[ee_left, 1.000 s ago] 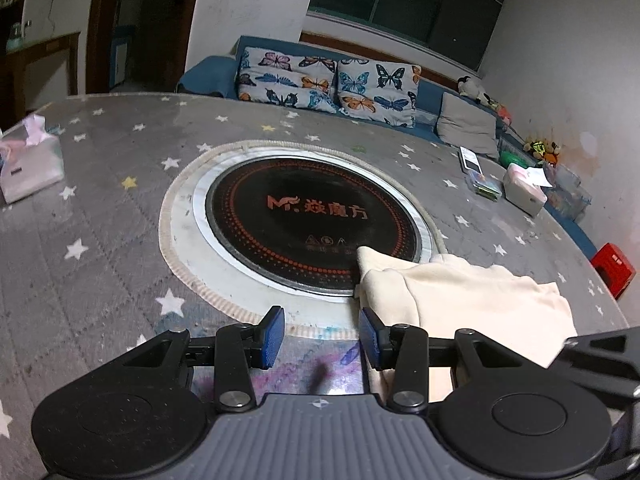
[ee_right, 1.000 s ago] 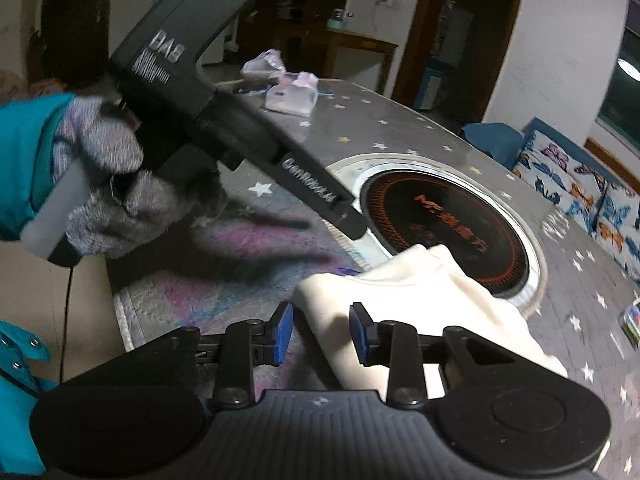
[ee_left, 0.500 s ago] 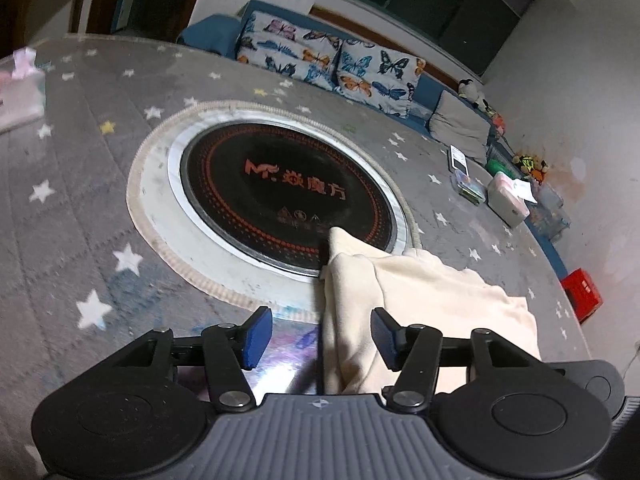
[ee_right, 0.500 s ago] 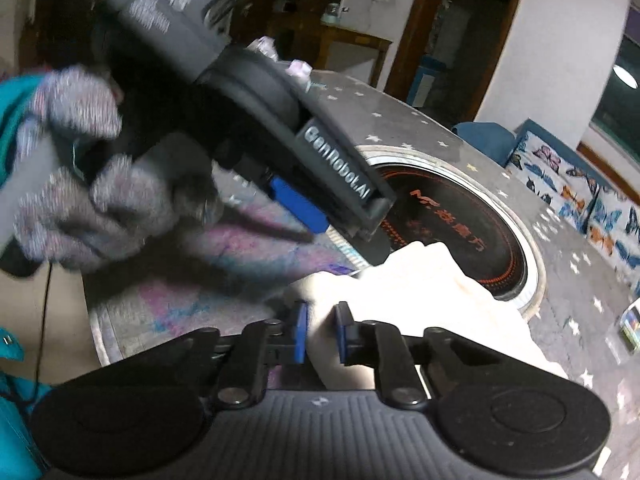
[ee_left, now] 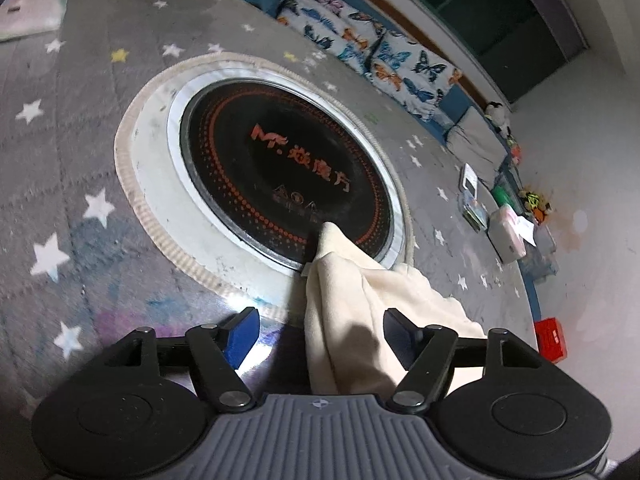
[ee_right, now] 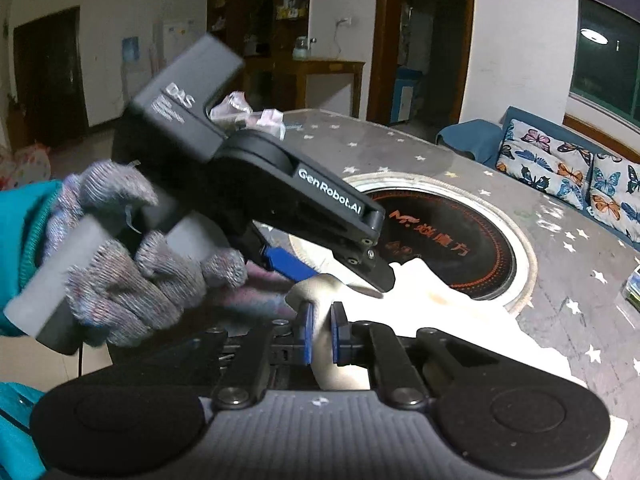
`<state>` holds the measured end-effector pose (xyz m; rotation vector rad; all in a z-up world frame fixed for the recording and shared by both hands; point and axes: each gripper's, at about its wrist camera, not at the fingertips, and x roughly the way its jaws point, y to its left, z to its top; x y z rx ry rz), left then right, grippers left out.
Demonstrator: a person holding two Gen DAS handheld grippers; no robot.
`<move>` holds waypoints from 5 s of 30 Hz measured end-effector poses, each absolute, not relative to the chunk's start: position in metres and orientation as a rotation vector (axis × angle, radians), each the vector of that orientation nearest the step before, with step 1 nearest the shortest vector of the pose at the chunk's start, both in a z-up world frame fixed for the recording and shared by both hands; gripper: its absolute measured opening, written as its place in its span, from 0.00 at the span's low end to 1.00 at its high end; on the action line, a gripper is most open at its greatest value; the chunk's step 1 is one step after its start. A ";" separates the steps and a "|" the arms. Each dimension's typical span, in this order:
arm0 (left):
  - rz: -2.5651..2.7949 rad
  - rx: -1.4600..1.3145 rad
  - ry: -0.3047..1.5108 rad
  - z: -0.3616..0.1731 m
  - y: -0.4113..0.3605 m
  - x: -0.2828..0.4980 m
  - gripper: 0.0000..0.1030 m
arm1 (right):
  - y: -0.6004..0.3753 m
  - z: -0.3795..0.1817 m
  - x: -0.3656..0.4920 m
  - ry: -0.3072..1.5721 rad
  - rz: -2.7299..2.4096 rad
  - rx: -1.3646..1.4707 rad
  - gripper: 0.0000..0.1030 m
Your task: Fold clothes
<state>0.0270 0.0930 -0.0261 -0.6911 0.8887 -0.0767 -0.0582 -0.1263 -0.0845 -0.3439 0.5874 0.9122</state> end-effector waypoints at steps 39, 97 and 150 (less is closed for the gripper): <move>-0.093 -0.573 0.877 -0.031 0.062 0.024 0.22 | -0.222 -0.090 -0.028 0.658 0.605 -0.142 0.16; -0.222 -0.202 0.770 0.009 -0.046 0.071 0.14 | -0.370 -0.076 0.017 0.523 0.216 0.181 0.09; -0.422 -0.149 0.769 -0.002 -0.141 0.122 0.19 | -0.449 -0.071 0.031 0.490 0.052 0.216 0.08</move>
